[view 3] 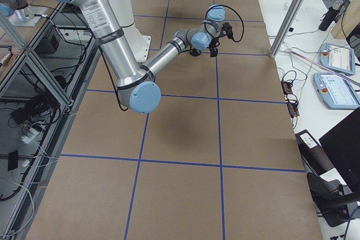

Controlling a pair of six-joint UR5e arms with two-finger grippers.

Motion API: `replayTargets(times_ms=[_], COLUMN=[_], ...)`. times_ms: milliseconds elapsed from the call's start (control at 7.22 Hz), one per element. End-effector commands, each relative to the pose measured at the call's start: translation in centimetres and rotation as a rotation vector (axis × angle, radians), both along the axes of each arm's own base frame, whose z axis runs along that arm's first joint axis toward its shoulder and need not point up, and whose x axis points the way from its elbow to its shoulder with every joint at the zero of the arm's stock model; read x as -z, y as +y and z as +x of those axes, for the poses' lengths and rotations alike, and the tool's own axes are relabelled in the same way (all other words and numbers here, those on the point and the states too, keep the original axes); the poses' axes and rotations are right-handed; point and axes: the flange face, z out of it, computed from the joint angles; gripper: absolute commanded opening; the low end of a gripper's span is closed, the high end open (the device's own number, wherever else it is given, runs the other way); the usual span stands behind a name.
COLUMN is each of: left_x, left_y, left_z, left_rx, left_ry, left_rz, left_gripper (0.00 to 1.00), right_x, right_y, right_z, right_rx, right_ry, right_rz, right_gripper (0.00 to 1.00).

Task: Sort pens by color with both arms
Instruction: 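Move the right gripper over the pen cup toward the blue marker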

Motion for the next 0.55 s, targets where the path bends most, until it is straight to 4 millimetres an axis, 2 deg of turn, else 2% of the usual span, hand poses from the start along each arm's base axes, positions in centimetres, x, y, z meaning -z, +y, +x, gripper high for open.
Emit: replayTargets(times_ms=[0,138,277,415], left_x=[-0.1,0.0,-0.1,-0.4], left_y=[-0.1,-0.2,-0.2,-0.2], left_z=[0.0,0.0,0.1,0.0], left_rx=[0.002,0.002,0.001,0.002], left_ry=[-0.001,0.001,0.001,-0.001], left_rz=[-0.004,-0.002,-0.004,-0.011], left_gripper=[0.99,0.99,0.99,0.99], right_x=[2.0,4.0,4.8,5.1], right_y=[0.7,-2.8,-3.5,-3.3], right_z=[-4.6,-8.8,-10.9,-11.9], right_rx=[0.024,0.031,0.049,0.061], right_ry=[-0.057,-0.056,-0.048,-0.046], right_rz=[0.079,0.07,0.066,0.068], right_gripper=[0.99,0.99,0.92,0.87])
